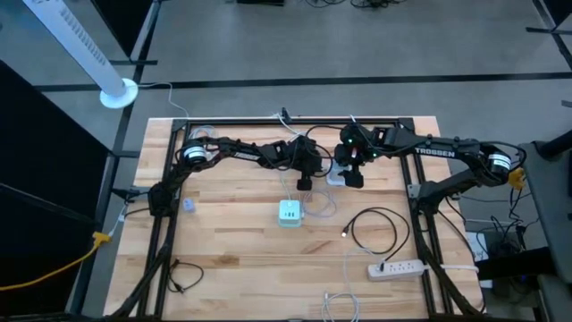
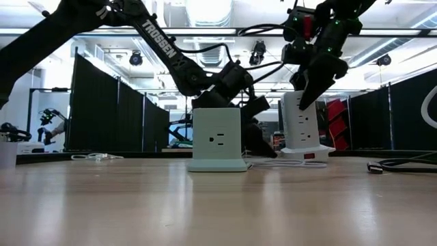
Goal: Insert USB
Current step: Insert the purple charger cable into the white outlet extension
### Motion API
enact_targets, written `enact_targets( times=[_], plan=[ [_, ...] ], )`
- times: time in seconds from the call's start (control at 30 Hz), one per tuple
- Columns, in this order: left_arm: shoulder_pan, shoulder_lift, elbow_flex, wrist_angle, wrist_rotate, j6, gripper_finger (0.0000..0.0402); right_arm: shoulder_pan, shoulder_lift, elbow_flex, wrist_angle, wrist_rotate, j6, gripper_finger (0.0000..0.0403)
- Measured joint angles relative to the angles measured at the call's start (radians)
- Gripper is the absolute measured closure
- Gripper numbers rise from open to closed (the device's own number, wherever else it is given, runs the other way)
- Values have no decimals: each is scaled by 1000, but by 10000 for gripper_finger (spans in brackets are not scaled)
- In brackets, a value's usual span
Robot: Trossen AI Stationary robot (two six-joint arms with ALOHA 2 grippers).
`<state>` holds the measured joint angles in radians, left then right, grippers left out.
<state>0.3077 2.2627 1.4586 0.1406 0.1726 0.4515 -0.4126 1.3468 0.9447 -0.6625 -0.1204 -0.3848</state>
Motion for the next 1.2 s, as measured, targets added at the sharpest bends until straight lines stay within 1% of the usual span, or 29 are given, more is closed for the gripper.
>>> enact_targets(
  times=[0.13,0.33,0.57,0.97,1.2],
  plan=[
    [1,-4,0,5,25,-19,390,0,0,0,0,0,-9,109],
    [0,-4,0,15,30,-35,390,0,0,-1,7,-1,-9,109],
    [-6,48,0,126,52,-74,390,0,-1,-5,29,-24,5,109],
    [-8,21,-8,94,32,-94,390,-2,-10,-89,29,1,64,109],
    [-8,18,-8,94,31,-106,390,-1,-10,-99,14,26,76,109]
  ],
)
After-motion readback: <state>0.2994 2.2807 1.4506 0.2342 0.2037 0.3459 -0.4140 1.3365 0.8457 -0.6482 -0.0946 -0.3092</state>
